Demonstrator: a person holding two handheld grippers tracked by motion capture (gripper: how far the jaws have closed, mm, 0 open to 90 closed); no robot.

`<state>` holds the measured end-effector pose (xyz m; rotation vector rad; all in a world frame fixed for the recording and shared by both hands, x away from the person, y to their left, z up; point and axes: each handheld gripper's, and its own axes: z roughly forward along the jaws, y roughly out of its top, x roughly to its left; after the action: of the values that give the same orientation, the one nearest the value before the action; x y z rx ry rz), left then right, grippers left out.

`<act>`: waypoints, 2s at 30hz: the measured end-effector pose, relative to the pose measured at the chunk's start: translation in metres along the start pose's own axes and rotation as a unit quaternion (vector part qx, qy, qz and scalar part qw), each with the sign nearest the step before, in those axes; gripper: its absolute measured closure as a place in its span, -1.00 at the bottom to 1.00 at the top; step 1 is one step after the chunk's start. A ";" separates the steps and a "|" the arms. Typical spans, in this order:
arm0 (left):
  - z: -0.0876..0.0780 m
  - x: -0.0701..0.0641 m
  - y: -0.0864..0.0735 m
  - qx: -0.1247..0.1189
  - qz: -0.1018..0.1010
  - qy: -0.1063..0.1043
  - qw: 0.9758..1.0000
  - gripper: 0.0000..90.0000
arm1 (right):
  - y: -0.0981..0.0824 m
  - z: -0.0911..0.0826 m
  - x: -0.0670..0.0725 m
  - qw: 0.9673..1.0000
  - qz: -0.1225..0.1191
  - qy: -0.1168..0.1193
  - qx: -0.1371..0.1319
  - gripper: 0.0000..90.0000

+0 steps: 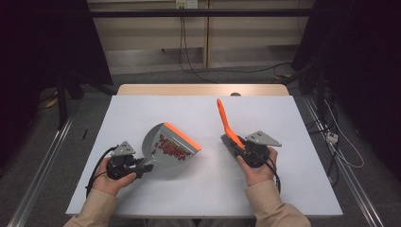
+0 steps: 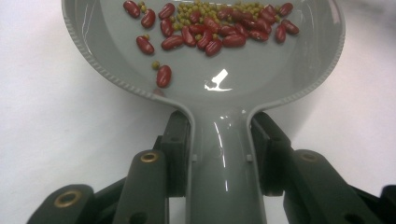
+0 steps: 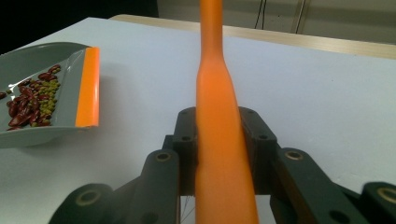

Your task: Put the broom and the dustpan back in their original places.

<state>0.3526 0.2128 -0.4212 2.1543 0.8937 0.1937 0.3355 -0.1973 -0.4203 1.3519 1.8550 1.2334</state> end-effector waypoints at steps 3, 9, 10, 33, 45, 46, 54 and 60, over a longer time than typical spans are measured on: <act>0.000 0.005 0.000 -0.002 -0.006 0.007 1.000 0.40 | 0.000 -0.001 -0.003 1.000 0.001 -0.003 0.002 0.59; -0.001 0.013 -0.001 -0.002 -0.022 0.027 0.999 0.40 | -0.002 -0.003 -0.011 1.000 0.004 -0.011 0.005 0.59; -0.001 0.013 -0.001 -0.005 -0.027 0.031 0.999 0.40 | -0.002 -0.004 -0.013 1.000 0.003 -0.015 0.004 0.59; 0.001 0.027 -0.006 -0.001 -0.059 0.073 0.996 0.40 | -0.010 -0.023 -0.046 0.998 0.010 -0.060 0.008 0.59; 0.002 0.032 -0.011 -0.001 -0.090 0.100 0.991 0.40 | -0.011 -0.027 -0.055 0.998 0.013 -0.068 0.010 0.59; 0.002 0.034 -0.011 0.004 -0.088 0.102 0.991 0.40 | -0.011 -0.027 -0.056 0.997 0.013 -0.070 0.009 0.59; 0.002 0.038 -0.013 0.002 -0.102 0.116 0.988 0.40 | -0.012 -0.030 -0.062 0.997 0.013 -0.077 0.010 0.59; 0.003 0.039 -0.013 0.003 -0.109 0.123 0.986 0.40 | -0.012 -0.031 -0.067 0.996 0.011 -0.084 0.011 0.59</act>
<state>0.3754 0.2426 -0.4380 2.0486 1.2639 0.3517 0.3290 -0.2720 -0.4234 1.4457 1.7464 1.0778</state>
